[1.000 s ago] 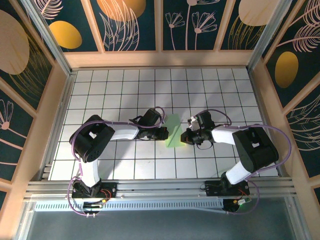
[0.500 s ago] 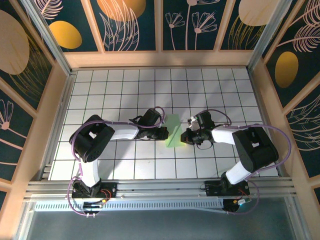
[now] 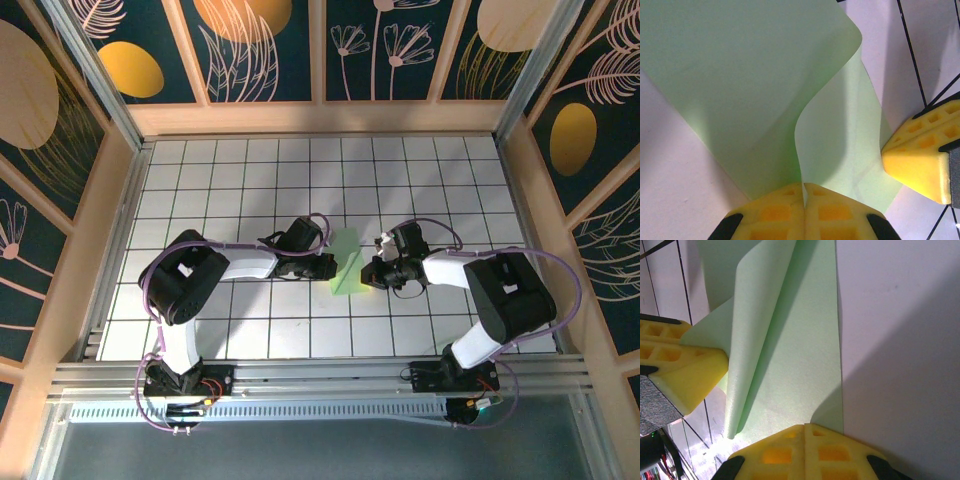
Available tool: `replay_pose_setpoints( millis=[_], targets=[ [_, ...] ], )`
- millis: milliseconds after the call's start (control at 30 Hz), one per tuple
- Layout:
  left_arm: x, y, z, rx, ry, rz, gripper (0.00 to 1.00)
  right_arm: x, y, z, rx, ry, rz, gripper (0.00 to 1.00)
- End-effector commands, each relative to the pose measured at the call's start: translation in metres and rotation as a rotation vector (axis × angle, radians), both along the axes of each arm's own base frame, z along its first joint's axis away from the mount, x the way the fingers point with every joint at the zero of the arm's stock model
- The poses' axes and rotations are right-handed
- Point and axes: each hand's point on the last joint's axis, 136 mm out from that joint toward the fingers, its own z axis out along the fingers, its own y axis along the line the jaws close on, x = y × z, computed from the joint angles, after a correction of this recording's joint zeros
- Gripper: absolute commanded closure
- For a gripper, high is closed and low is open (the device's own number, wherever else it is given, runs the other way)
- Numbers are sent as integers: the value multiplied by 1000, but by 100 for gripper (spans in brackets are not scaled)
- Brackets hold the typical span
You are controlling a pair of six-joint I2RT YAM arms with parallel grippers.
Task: Fold a paper plane with a square sheet of paper (fold left side to right side)
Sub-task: Fold the triangle a second time at the center of the table.
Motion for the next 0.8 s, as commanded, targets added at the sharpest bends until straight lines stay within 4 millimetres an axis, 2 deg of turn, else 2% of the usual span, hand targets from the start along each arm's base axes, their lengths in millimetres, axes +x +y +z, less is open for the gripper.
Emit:
replay_pose_setpoints(
  millis=[0,433,767],
  targets=[
    [14,-5,25,-34,-77,-2,100,-16,-12,-24,-93,74,6,100],
    [15,1,17,6,-82,8,100,-16,-13,-25,-95,77,6,100],
    [16,-4,18,-20,-79,2,100,-17,-13,-25,-93,79,8,100]
  ],
)
